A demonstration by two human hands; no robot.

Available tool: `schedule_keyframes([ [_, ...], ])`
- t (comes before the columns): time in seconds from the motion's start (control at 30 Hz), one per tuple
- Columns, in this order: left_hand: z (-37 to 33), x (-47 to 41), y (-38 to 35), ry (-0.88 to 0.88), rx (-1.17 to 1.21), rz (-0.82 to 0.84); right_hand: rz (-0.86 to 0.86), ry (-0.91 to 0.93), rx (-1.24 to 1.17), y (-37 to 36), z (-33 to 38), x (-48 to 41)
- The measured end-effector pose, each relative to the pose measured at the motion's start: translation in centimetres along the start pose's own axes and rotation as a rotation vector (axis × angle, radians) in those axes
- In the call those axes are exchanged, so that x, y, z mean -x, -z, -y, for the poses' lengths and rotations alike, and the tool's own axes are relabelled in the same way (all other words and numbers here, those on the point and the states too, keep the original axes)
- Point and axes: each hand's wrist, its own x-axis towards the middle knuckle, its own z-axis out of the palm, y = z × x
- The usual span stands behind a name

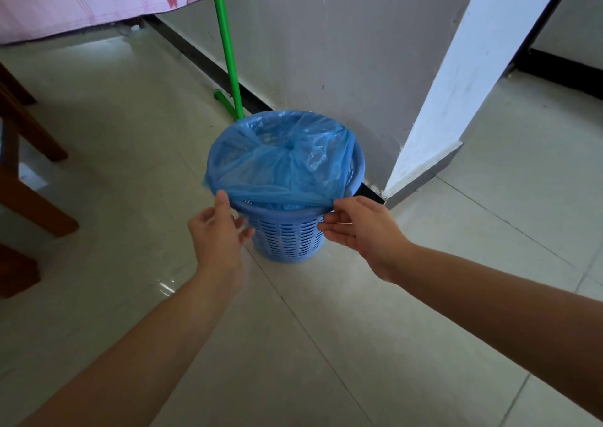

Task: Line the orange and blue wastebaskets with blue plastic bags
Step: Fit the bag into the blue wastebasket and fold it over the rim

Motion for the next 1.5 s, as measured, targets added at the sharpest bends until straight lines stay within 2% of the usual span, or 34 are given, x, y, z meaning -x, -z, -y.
schedule_keyframes([
  [0.13, 1.8, 4.1, -0.5, 0.100, -0.038, 0.019, -0.008, 0.111, 0.119, -1.0, -1.3, 0.5],
  [0.23, 1.1, 4.0, -0.8, 0.096, -0.079, 0.062, -0.011, 0.169, 0.173, -1.4, -1.8, 0.7],
  [0.43, -1.0, 2.4, -1.1, 0.058, -0.160, 0.015, -0.001, 0.272, 0.343, -1.6, -1.3, 1.0],
  [0.6, -1.8, 2.3, -0.5, 0.042, -0.171, 0.004, 0.107, 0.166, 0.122, -1.9, 0.5, 1.1],
  [0.7, -2.5, 2.2, -0.6, 0.038, -0.157, 0.057, 0.185, 0.103, 0.011, -2.2, 1.5, 1.0],
  [0.83, -3.7, 1.6, -1.3, 0.151, -0.074, 0.158, 0.221, 0.064, -0.013, -2.5, 1.8, 0.8],
  [0.97, -3.0, 1.9, -1.2, 0.212, 0.011, 0.108, 0.156, 0.011, 0.047, -2.5, 0.8, 1.0],
  [1.13, -0.8, 3.1, -0.4, 0.180, 0.120, 0.058, 0.065, -0.005, 0.000, -3.0, -1.1, 1.1],
  [1.23, 0.1, 3.0, -0.5, 0.198, 0.229, 0.087, 0.031, 0.018, -0.053, -3.4, -1.2, 1.0],
  [1.5, 2.3, 2.2, -1.3, 0.267, 0.195, 0.165, -0.074, -0.019, -0.164, -3.4, -2.9, 0.8],
])
